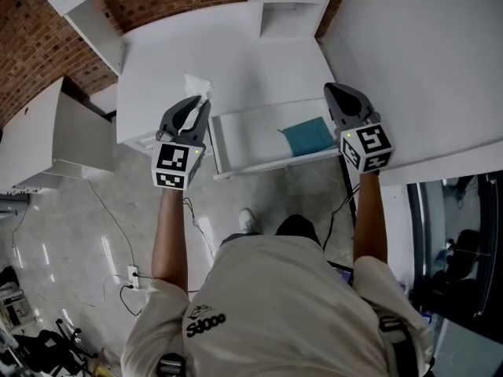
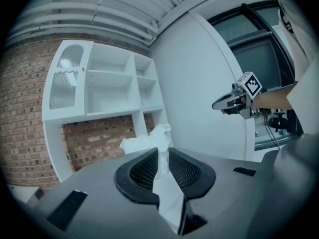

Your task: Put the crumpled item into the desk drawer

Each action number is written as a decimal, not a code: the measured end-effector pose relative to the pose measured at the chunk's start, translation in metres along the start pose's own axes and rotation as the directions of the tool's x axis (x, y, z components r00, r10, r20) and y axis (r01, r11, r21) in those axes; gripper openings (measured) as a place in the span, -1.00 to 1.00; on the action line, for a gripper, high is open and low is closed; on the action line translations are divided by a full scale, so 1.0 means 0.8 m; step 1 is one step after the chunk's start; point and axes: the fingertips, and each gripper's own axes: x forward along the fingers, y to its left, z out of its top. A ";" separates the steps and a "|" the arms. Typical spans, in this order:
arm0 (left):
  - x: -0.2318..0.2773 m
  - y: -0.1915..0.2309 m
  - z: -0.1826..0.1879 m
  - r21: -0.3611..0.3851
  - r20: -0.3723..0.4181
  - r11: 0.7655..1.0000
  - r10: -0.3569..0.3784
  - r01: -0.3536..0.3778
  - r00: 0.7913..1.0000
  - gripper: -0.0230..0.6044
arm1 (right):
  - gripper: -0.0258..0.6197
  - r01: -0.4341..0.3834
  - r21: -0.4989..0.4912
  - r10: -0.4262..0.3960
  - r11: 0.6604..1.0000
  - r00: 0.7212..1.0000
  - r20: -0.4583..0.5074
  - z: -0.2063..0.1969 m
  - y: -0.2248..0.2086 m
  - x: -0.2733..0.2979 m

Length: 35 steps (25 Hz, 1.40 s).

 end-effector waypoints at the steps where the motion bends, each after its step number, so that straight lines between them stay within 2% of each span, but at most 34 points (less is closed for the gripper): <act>1: 0.005 -0.001 -0.004 -0.006 -0.005 1.000 -0.007 0.007 1.000 -0.69 | -0.93 -0.011 -0.001 0.011 1.000 1.000 -0.014 -0.005 0.003 0.005; 5: 0.036 -0.008 -0.024 -0.025 -0.037 0.999 -0.030 0.029 0.999 -0.69 | -0.93 -0.046 0.001 0.046 0.999 0.997 -0.067 -0.037 0.001 0.028; 10: 0.074 -0.022 -0.067 -0.062 -0.115 0.997 -0.045 0.039 0.992 -0.69 | -0.93 -0.097 0.040 0.102 0.994 0.986 -0.135 -0.096 -0.001 0.067; 14: 0.108 -0.049 -0.093 -0.099 -0.179 0.995 -0.045 0.027 0.983 -0.69 | -0.93 -0.148 0.049 0.155 0.988 0.967 -0.204 -0.146 -0.022 0.080; 19: 0.164 -0.077 -0.137 -0.126 -0.281 0.992 -0.051 0.016 0.958 -0.69 | -0.93 -0.262 0.071 0.272 0.962 0.932 -0.239 -0.199 -0.043 0.116; 21: 0.186 -0.093 -0.158 -0.115 -0.330 0.993 -0.068 0.031 0.942 -0.69 | -0.93 -0.296 0.088 0.309 0.951 0.918 -0.249 -0.220 -0.048 0.130; 24: 0.211 -0.127 -0.196 -0.096 -0.409 0.992 -0.113 0.081 0.905 -0.68 | -0.93 -0.317 0.099 0.332 0.943 0.900 -0.284 -0.258 -0.054 0.142; 29: 0.254 -0.174 -0.250 -0.172 -0.468 0.975 -0.209 0.143 0.859 -0.68 | -0.93 -0.345 0.128 0.368 0.930 0.869 -0.331 -0.317 -0.063 0.158; 33: 0.281 -0.208 -0.300 -0.205 -0.534 0.963 -0.259 0.173 0.805 -0.68 | -0.93 -0.340 0.165 0.377 0.926 0.851 -0.367 -0.358 -0.077 0.165; 35: 0.291 -0.226 -0.325 -0.212 -0.587 0.959 -0.277 0.186 0.761 -0.68 | -0.93 -0.329 0.172 0.371 0.929 0.841 -0.393 -0.377 -0.088 0.168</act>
